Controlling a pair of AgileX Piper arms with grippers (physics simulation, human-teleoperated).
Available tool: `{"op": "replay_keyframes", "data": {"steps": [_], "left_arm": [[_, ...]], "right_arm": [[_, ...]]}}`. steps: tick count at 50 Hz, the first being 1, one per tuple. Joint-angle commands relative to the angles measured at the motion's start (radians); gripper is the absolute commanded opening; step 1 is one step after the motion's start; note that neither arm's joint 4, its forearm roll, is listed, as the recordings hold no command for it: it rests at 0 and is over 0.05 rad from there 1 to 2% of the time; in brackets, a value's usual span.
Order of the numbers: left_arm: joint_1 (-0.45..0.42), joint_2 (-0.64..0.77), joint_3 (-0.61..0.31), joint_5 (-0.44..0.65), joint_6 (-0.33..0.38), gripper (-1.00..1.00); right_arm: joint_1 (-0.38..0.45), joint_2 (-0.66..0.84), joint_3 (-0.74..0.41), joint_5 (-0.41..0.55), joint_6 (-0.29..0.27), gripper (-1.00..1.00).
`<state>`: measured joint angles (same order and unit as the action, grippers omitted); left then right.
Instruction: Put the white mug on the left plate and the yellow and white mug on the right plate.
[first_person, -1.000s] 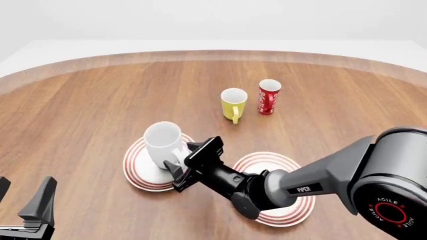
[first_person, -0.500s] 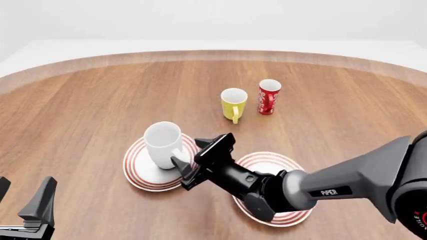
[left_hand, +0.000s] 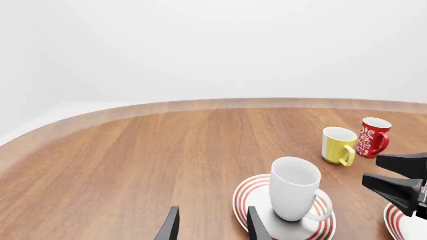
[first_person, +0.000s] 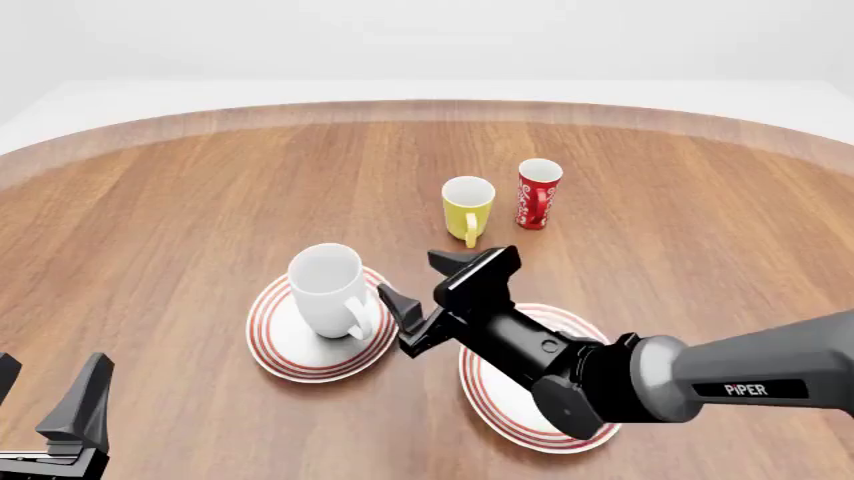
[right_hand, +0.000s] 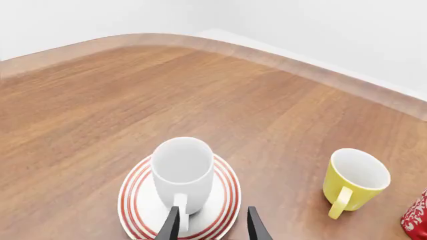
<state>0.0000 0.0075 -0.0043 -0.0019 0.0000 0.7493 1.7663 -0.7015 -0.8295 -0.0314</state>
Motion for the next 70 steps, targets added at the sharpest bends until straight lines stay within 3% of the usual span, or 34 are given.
{"op": "replay_keyframes", "data": {"steps": [1,8,24,42,70], "left_arm": [[0.0,0.0,0.0,0.0,0.0,1.0],[0.0,0.0,0.0,0.0,0.0,1.0],[0.0,0.0,0.0,0.0,0.0,1.0],[0.0,0.0,0.0,0.0,0.0,1.0],[0.0,0.0,0.0,0.0,0.0,1.0]], "right_arm": [[-0.061,-0.065,0.035,-0.024,0.013,1.0],[-0.126,-0.067,0.026,-0.041,0.04,1.0],[-0.228,-0.031,-0.015,-0.064,0.042,1.0],[-0.28,0.024,-0.048,-0.078,0.048,1.0],[-0.344,0.17,-0.19,-0.041,0.058,1.0]]}}
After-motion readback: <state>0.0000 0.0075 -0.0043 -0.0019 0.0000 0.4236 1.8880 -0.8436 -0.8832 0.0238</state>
